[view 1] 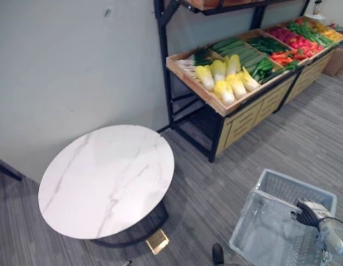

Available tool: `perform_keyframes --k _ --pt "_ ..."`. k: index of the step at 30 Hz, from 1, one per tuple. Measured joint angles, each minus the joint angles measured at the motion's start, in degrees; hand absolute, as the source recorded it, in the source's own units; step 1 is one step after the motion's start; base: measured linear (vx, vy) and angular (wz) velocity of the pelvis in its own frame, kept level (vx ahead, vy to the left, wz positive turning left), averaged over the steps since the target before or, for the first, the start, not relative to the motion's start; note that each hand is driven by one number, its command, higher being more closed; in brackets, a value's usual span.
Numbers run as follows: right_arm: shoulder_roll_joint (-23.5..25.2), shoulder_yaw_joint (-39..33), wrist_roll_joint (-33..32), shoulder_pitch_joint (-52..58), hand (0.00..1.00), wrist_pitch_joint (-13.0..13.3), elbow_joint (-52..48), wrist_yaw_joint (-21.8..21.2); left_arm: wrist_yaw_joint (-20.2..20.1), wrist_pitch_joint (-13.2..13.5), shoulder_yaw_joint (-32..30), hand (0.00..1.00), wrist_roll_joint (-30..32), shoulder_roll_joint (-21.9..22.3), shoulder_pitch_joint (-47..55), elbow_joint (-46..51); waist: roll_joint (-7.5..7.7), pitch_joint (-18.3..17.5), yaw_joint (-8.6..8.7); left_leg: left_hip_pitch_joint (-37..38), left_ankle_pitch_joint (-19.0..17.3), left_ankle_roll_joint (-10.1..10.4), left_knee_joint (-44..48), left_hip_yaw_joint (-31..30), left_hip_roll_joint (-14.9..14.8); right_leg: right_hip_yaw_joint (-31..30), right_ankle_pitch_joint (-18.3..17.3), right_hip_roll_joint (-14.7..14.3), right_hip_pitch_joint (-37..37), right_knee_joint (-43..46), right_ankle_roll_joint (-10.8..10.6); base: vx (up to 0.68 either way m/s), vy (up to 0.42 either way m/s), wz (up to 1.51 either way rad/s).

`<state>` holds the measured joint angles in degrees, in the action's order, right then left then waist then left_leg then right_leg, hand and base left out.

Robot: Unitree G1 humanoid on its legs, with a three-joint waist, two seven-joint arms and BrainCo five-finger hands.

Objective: Pick vegetable in the basket

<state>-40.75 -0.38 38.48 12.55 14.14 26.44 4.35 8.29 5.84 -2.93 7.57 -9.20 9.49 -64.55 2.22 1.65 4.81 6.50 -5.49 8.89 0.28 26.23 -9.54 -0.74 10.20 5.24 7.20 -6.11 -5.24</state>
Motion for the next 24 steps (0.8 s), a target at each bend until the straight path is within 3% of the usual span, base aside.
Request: perform_keyframes --k 7,11,14,17,19,20,21,22,23,24 --pt "1.6 -6.3 2.7 1.3 1.0 -1.7 10.5 2.9 0.1 0.3 1.6 0.0 0.5 0.8 1.5 -0.9 -2.07 -1.2 2.69 1.7 -2.3 0.0 1.0 3.4 0.6 -3.1 -0.2 0.1 -0.5 0.0 -0.2 0.0 0.015 -0.24" --pt "1.8 -9.1 4.3 1.8 1.0 -3.0 13.9 3.6 0.2 0.3 2.7 0.0 0.5 0.8 1.6 -0.9 -2.71 -1.0 3.35 2.1 -3.1 0.1 1.7 4.8 0.5 -4.1 -0.2 -0.2 -0.3 0.1 -0.2 -0.01 -0.012 -0.18" --pt "2.2 -12.1 4.3 2.1 1.0 -4.2 14.9 5.0 0.3 0.3 3.1 0.0 0.5 1.2 1.1 -0.9 -3.85 -0.5 4.91 1.6 -3.7 0.2 2.4 4.8 0.2 -4.1 -1.5 -0.4 1.0 2.6 -0.2 0.0 0.0 0.0" --pt "4.9 -15.7 4.2 2.2 1.0 -5.1 14.9 5.6 0.6 0.3 3.0 0.0 0.5 1.3 -0.3 -0.8 -4.83 0.7 6.16 1.5 -4.5 1.0 3.4 5.2 -0.7 -4.0 -5.3 -1.6 4.5 9.9 0.3 0.0 -0.046 -0.08" --pt "6.4 -16.6 3.9 2.1 1.0 -5.1 14.8 6.6 1.0 0.2 1.6 0.0 0.5 1.9 -0.7 -0.6 -6.53 1.8 5.95 1.4 -7.3 2.6 7.0 7.8 -3.1 -2.8 -9.5 -2.8 8.4 19.4 2.6 0.06 -0.074 -0.5" --pt "6.6 -16.3 3.7 2.0 1.0 -5.0 14.4 7.0 1.7 0.1 0.2 0.0 0.5 2.7 -0.2 -0.6 -7.61 2.4 5.85 1.9 -8.8 4.4 10.9 9.8 -5.5 -0.5 -14.6 -4.2 11.7 31.6 4.0 0.16 -0.126 -0.59" --pt "7.4 -15.8 3.1 2.3 1.0 -5.0 14.5 7.6 2.1 0.2 0.0 0.0 0.5 2.5 0.7 -0.6 -6.97 2.8 5.94 1.4 -8.8 4.6 17.4 9.5 -7.4 0.3 -18.7 -4.4 11.7 37.2 4.6 0.23 -0.266 -0.64" --pt "9.0 -15.2 2.1 2.7 1.0 -5.0 14.6 7.8 2.5 0.1 -1.3 0.0 0.7 1.7 0.7 -0.1 -4.65 3.7 5.58 -3.1 -6.9 2.0 32.5 6.5 -10.0 -0.2 -24.9 -4.1 11.2 39.0 5.6 0.15 -0.296 -0.54" --pt "9.2 -15.2 1.9 3.0 1.0 -5.1 14.6 7.8 2.6 -0.2 -2.1 0.0 0.9 2.2 -0.2 -0.2 -5.01 4.4 5.18 -5.8 -4.5 -2.4 39.3 2.5 -11.6 -0.4 -25.5 -5.2 10.9 39.2 6.2 0.15 -0.368 -0.95" --pt "9.5 -15.0 1.7 2.6 1.0 -5.1 14.6 7.9 2.8 0.0 -4.3 0.0 1.0 3.1 -0.6 0.0 -5.72 5.7 2.91 -11.2 4.4 -7.5 48.2 -5.1 -12.0 -3.2 -25.7 -7.1 9.3 38.2 6.6 0.22 -0.311 -1.26"
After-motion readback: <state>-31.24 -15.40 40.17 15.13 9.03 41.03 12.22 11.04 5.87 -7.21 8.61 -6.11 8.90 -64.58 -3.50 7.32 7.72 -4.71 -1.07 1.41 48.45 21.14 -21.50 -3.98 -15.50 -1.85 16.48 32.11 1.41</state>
